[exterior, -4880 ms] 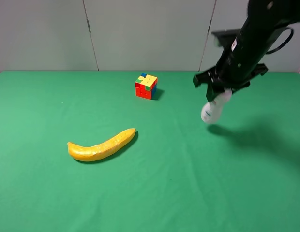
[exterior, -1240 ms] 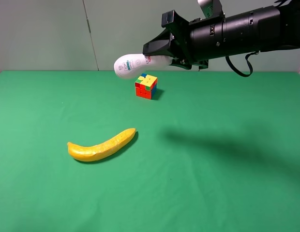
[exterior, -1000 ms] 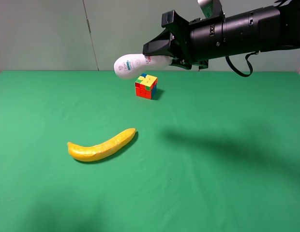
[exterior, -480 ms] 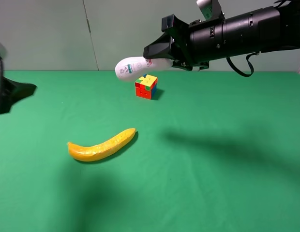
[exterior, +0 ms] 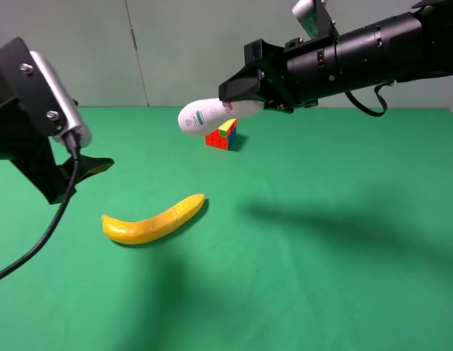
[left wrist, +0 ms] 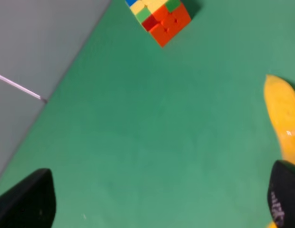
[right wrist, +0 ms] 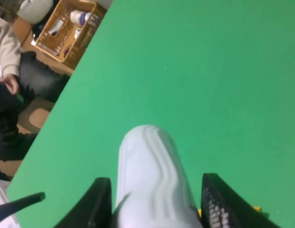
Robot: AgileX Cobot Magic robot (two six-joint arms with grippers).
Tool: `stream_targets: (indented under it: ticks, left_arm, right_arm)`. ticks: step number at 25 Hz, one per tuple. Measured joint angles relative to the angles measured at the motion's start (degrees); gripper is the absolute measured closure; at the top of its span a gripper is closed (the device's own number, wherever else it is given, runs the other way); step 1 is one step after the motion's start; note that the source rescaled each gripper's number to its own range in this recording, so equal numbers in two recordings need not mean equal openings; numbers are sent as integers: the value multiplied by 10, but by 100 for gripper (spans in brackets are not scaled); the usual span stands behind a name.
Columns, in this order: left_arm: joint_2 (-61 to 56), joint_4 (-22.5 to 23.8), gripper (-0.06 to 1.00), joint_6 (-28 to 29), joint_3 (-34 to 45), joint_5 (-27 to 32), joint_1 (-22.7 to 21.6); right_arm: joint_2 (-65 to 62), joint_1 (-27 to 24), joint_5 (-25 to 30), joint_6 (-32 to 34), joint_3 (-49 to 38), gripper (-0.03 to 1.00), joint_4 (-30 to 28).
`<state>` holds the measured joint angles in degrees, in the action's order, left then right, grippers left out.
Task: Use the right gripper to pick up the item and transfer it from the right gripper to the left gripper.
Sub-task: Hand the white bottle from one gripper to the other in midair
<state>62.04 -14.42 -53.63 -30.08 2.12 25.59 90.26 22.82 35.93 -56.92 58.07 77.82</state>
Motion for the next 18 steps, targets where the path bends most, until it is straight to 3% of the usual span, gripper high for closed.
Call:
stream_targets:
  ticks: [4,18]
  left_arm:
    - [37,0,-4,-5,-30,-32,16]
    - [156,0,-6,-7,-106,-67,99]
  right_arm:
    - [0,0,0,0,0,94,-10]
    - [0,0,23,0,0,94,-38]
